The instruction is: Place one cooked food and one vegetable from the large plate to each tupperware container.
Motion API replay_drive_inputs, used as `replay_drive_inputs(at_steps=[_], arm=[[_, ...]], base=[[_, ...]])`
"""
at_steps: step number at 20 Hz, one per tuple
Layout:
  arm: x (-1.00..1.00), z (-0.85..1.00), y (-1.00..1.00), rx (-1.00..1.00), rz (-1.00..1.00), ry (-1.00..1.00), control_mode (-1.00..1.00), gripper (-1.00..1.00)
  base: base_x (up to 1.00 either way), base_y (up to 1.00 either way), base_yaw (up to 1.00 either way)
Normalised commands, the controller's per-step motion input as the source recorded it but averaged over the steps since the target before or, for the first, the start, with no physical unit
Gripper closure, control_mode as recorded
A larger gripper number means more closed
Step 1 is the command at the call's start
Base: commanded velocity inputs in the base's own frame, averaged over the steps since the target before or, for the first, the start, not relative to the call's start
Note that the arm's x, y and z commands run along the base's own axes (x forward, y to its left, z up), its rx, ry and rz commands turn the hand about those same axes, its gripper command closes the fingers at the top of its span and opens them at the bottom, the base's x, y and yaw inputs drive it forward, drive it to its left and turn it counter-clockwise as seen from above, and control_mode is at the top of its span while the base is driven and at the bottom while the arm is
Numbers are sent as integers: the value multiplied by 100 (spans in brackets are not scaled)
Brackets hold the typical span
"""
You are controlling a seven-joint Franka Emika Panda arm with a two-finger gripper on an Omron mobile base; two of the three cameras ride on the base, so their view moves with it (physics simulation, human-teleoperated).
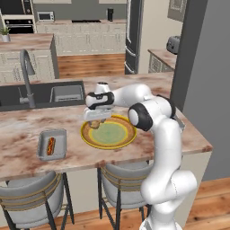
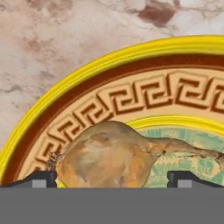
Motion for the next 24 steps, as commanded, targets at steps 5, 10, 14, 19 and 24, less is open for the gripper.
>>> replay_drive_inputs(at_steps=[5,10,14,19,24], arm=[[0,0,18,0,3,0,-100,-100],[-12,-5,11,0,0,4,-100,-100],[-21,-14,-1,0,0,5,-100,-100],[-22,-18,0,0,0,7,-100,-100],[-9,-17,0,0,0,3,-100,-100]], base=[[0,0,0],[0,0,0],[0,0,0],[0,0,0],[0,0,0]])
